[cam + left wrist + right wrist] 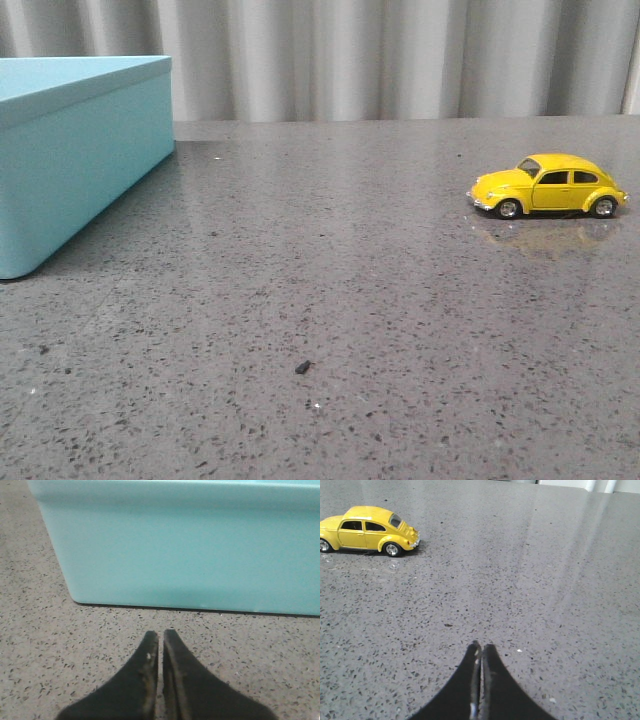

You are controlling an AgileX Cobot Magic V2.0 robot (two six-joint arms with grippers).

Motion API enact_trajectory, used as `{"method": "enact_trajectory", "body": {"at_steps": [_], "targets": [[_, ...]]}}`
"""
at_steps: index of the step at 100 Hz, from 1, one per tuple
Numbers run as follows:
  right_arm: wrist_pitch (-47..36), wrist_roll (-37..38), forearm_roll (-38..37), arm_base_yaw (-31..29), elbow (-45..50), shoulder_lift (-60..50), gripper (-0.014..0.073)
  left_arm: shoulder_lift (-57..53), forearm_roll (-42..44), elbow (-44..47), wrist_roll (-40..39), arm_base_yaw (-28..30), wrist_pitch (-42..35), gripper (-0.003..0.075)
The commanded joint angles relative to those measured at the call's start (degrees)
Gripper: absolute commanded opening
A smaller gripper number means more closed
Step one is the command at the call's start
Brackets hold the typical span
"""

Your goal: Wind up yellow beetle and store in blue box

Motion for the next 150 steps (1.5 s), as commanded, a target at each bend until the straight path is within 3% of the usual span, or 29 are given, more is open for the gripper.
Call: {"method": "enact_trajectory", "body": {"at_steps": [1,64,150], "targets": [[-1.1,-0.2,-0.6,-0.2,1.2,-1.1,-0.0061,-1.8,-0.3,1.6,-0.2,0.1,-2.7,-0.0021],[-1.1,-0.2,-0.6,-0.2,1.2,-1.1,-0.0061,-1.8,-0.3,1.6,-0.2,0.1,-2.8,-0.0021],[-1.8,-0.2,-0.9,0.1,1.2,-1.1,-0.0061,-1.8,-2.3,1.6,-0.2,0.1,-9.1,-0.0021]]}}
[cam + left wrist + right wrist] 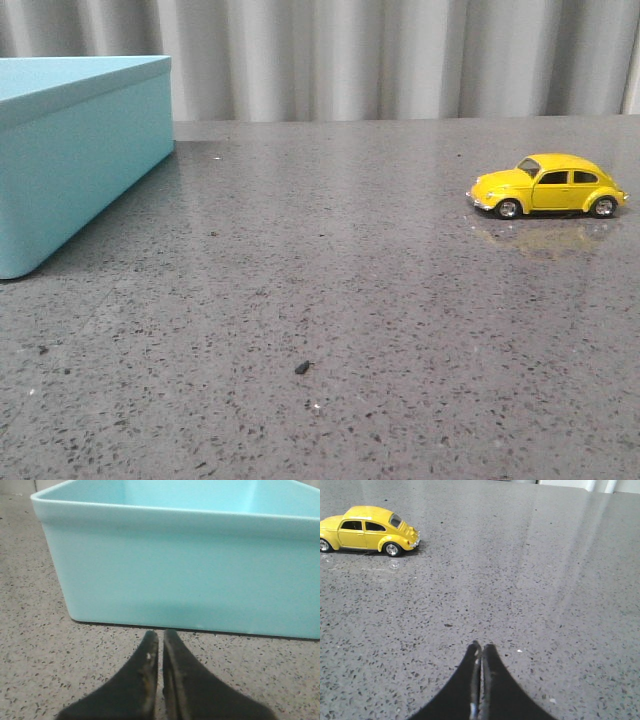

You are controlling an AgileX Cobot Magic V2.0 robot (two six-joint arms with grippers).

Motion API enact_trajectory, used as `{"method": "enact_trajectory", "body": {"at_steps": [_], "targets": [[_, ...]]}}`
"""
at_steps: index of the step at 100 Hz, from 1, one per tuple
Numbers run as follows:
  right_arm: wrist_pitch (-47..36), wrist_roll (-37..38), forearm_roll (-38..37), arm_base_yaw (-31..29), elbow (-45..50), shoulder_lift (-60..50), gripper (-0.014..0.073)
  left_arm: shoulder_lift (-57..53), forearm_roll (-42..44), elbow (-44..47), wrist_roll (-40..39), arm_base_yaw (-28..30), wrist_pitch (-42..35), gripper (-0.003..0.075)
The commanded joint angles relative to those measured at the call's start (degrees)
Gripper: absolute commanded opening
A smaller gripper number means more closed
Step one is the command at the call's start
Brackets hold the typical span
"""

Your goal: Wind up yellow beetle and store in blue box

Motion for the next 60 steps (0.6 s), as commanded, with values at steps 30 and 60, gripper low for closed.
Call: {"method": "enact_trajectory", "body": {"at_steps": [30,60], "targets": [[-10.2,-0.2,3.7,0.1,1.2,-1.1,-0.0061,-1.8,-3.6,1.6,-0.2,0.1,-11.9,-0.0021],[-13.7,-0.2,3.7,0.1,1.2,-1.1,-0.0061,-1.8,-3.6,1.6,-0.2,0.1,-15.4,-0.0021]]}}
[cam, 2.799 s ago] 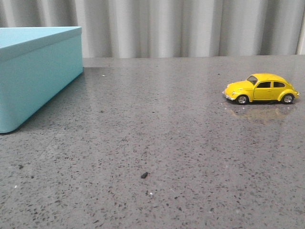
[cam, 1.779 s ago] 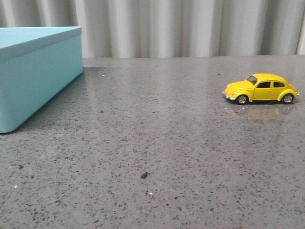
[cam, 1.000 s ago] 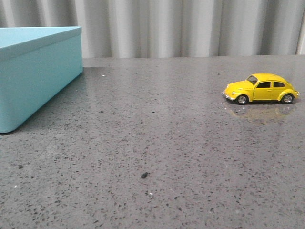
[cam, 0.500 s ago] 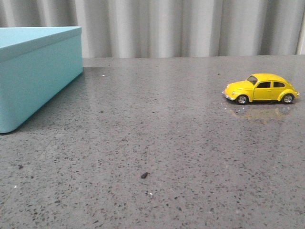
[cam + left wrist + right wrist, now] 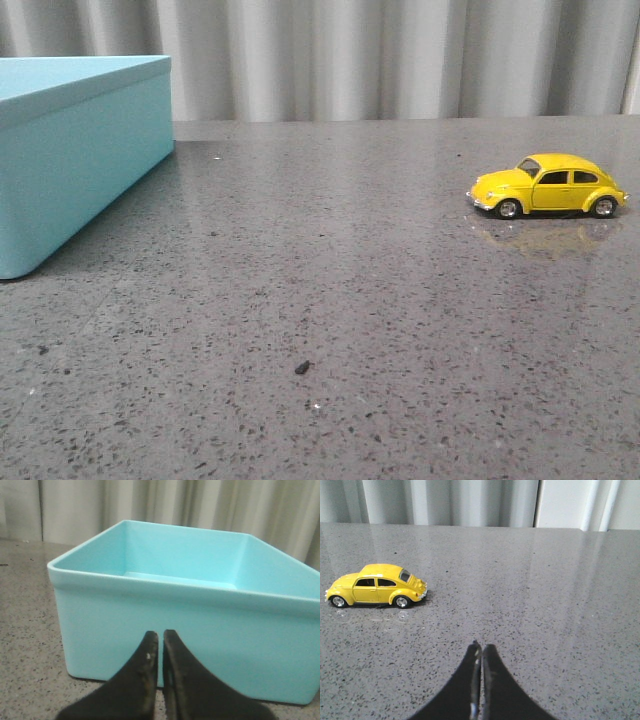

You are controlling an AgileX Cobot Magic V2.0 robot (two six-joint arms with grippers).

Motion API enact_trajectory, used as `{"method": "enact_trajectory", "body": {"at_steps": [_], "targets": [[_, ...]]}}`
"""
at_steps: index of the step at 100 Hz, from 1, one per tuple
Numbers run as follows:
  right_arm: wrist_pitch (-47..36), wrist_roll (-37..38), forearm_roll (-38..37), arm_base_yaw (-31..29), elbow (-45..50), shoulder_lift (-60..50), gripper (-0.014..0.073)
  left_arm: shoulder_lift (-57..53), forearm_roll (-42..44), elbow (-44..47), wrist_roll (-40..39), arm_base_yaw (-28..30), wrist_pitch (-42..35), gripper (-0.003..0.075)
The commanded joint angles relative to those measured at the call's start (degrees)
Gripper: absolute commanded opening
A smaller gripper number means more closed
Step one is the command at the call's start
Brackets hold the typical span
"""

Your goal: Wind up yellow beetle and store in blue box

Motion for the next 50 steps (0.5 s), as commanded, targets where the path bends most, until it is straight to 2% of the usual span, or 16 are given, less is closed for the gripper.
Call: {"method": "enact_trajectory", "body": {"at_steps": [1,34,50], "targets": [[-5.3,-0.2,0.3,0.1,1.2,-1.1,-0.0061,-1.8,-0.6,1.6,-0.2,0.1,-5.4,-0.0021],[-10.2,-0.2,0.3,0.1,1.2,-1.1,-0.0061,-1.8,-0.7,1.6,-0.2,0.1,-5.4,-0.0021],[-11.4,-0.2,0.3,0.1,0.8,-0.8,-0.0061,-1.8,-4.3,1.5,-0.2,0.1,-5.9,-0.0021]]}}
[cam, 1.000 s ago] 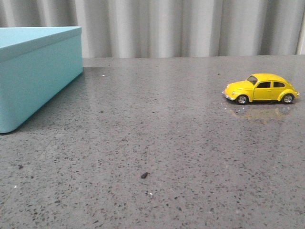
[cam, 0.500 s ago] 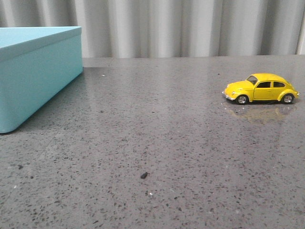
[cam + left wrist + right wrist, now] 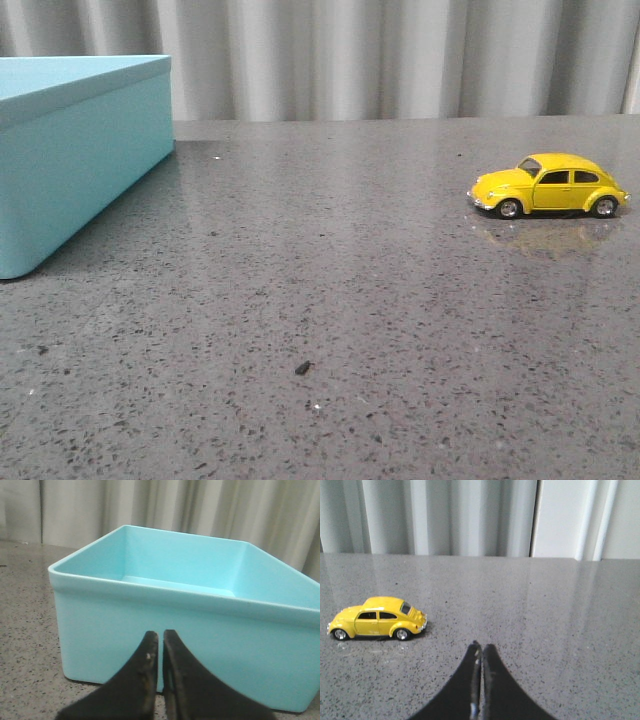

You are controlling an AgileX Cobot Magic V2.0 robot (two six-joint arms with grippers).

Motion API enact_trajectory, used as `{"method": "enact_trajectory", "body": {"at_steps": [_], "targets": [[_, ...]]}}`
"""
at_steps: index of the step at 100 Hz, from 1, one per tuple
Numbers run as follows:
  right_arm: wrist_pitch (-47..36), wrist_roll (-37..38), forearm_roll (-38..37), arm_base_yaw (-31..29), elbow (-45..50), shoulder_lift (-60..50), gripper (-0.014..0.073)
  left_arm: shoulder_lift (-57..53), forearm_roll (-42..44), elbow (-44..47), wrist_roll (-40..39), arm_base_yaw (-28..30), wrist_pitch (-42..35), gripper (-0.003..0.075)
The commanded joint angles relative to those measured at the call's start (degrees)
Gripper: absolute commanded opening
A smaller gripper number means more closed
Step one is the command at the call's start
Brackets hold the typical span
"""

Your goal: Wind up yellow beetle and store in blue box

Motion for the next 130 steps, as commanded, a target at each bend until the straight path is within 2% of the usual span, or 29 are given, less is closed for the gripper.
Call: {"method": "enact_trajectory", "body": {"at_steps": [1,19,37,61,75,95,112,130], "targets": [[-5.5,-0.2,0.3,0.1,0.8,-0.7,-0.0061,-1.8,-2.2,1.4,-0.2,0.1,-5.4,-0.0021],[-0.7,-0.2,0.3,0.1,-3.8,3.2,-0.0061,0.3,-1.6,-3.6,0.4,0.1,-2.6,-0.0022],[2.2,-0.2,-1.8,0.1,-11.7,11.7,-0.0061,7.6,6.2,-12.4,1.3,0.1,1.7,-0.0021],[22.0,-0.2,-1.7,0.3,-26.5,28.0,-0.0061,18.8,6.2,-23.6,1.3,0.1,3.0,-0.0021],[22.4,-0.2,-1.7,1.6,-30.2,32.7,-0.0061,23.7,6.2,-27.5,1.3,0.1,3.0,-0.0021],[22.4,-0.2,-0.8,2.8,-32.7,33.8,-0.0061,25.5,5.3,-29.1,1.3,0.1,2.3,-0.0021],[29.9,-0.2,-0.2,5.3,-40.7,38.7,-0.0061,25.5,5.3,-29.1,1.3,0.1,2.2,-0.0021],[38.0,-0.2,1.9,10.5,-51.6,49.0,-0.0061,25.5,5.2,-29.2,1.3,0.1,2.2,-0.0021]]}}
